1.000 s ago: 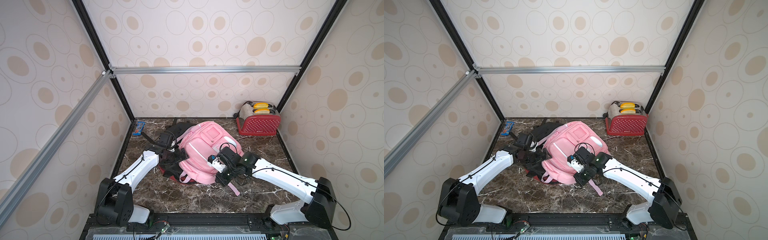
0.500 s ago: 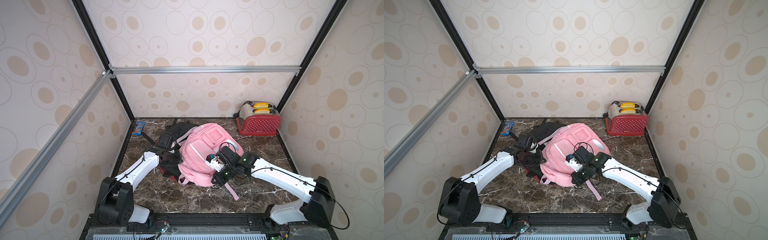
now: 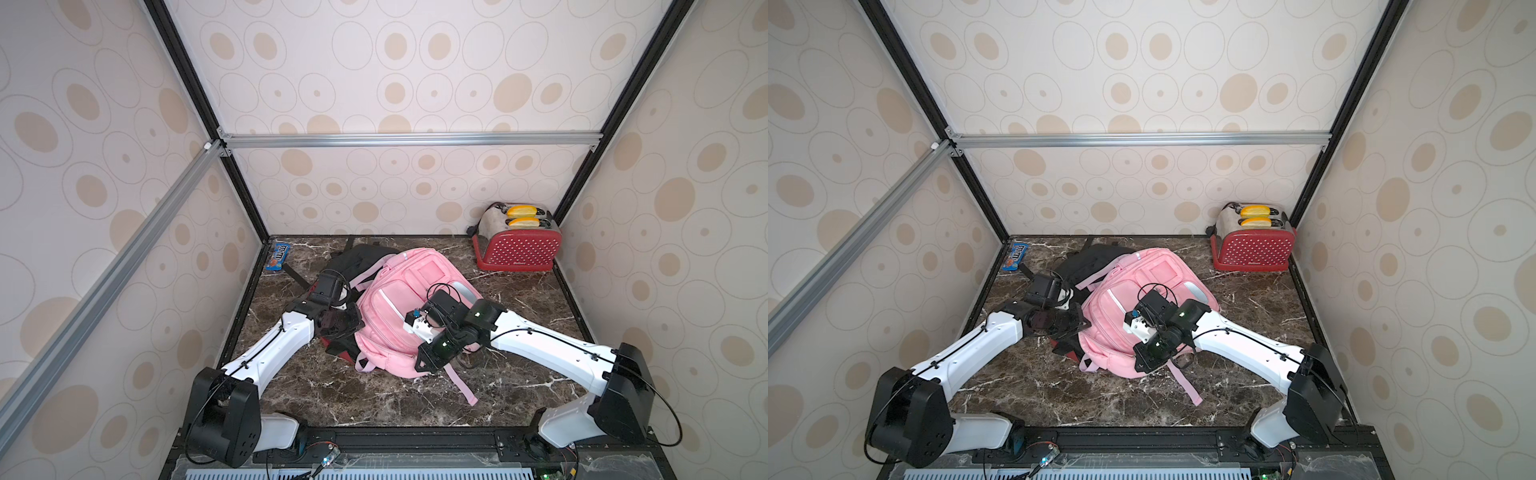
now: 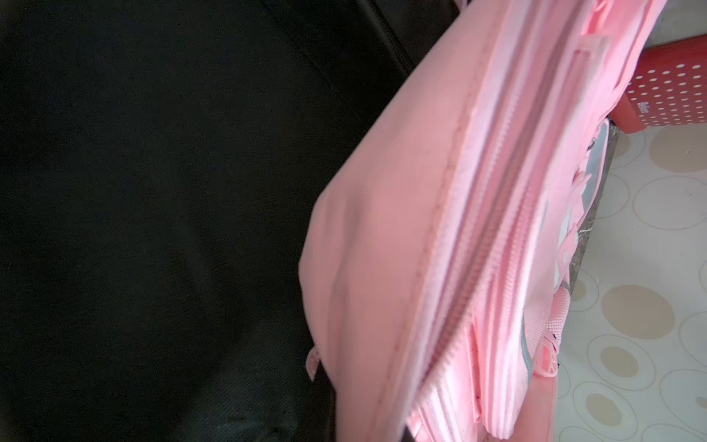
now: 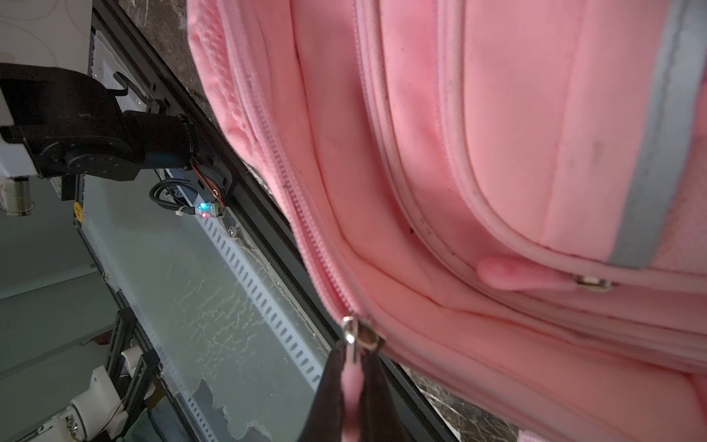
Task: Zip up the backpack
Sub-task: Zip the zipper on the backpack.
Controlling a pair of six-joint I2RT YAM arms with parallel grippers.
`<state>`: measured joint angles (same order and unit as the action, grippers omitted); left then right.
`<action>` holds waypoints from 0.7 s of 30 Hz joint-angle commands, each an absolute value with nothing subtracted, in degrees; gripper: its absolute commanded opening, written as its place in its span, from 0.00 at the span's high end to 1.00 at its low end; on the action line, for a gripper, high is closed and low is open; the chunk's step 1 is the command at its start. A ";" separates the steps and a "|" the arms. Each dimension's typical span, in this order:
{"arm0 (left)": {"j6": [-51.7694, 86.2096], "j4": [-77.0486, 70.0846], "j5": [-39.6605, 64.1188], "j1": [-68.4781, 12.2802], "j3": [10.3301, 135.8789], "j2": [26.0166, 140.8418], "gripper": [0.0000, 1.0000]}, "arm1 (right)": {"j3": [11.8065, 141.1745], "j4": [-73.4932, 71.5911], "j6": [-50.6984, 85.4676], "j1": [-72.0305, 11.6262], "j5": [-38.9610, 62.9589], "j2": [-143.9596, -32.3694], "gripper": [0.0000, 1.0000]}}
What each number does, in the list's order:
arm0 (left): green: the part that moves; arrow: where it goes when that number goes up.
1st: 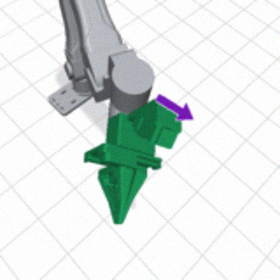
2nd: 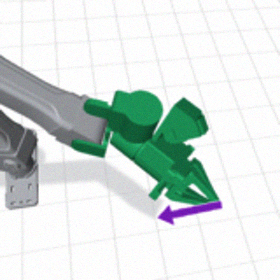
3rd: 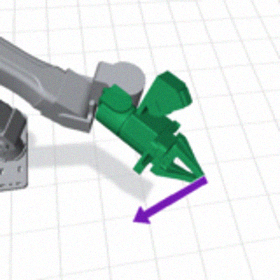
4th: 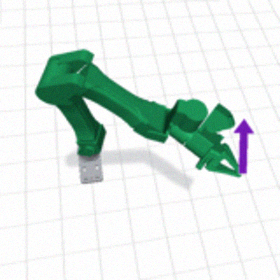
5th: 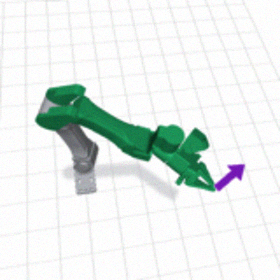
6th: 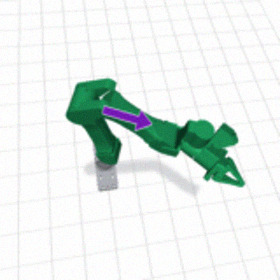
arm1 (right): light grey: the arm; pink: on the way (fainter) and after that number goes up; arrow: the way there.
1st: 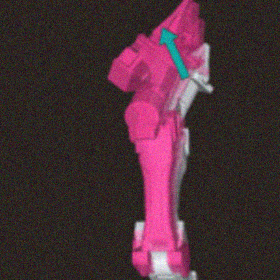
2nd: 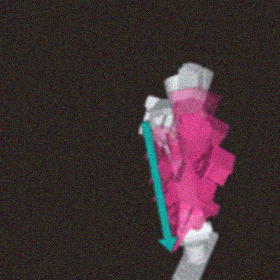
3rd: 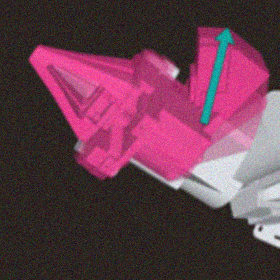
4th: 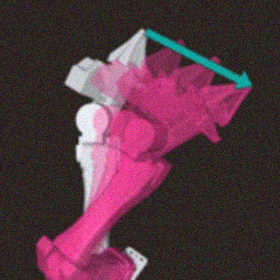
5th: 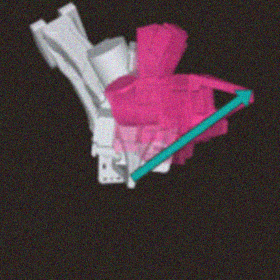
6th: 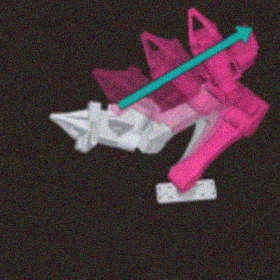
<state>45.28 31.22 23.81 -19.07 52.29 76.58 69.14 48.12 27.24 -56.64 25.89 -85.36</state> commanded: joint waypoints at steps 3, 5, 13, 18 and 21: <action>46.98 27.57 25.73 -19.93 52.68 75.32 1.00 | 74.31 46.83 28.18 -57.93 31.86 -87.79 1.00; 47.27 27.13 25.75 -19.95 52.65 75.41 1.00 | 75.68 47.60 28.53 -57.92 32.66 -88.76 1.00; 47.37 26.19 25.33 -20.18 53.87 75.94 1.00 | 77.99 49.87 32.04 -57.92 36.64 -92.66 1.00; 47.91 24.97 25.09 -20.37 53.79 75.81 1.00 | 79.59 50.19 33.26 -57.93 38.64 -94.46 1.00; 48.16 24.54 25.08 -20.63 53.71 75.81 1.00 | 82.54 51.82 32.48 -57.97 37.97 -95.81 1.00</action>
<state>46.37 29.56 22.59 -19.44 51.99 76.58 78.67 52.93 32.84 -56.95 34.20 -95.26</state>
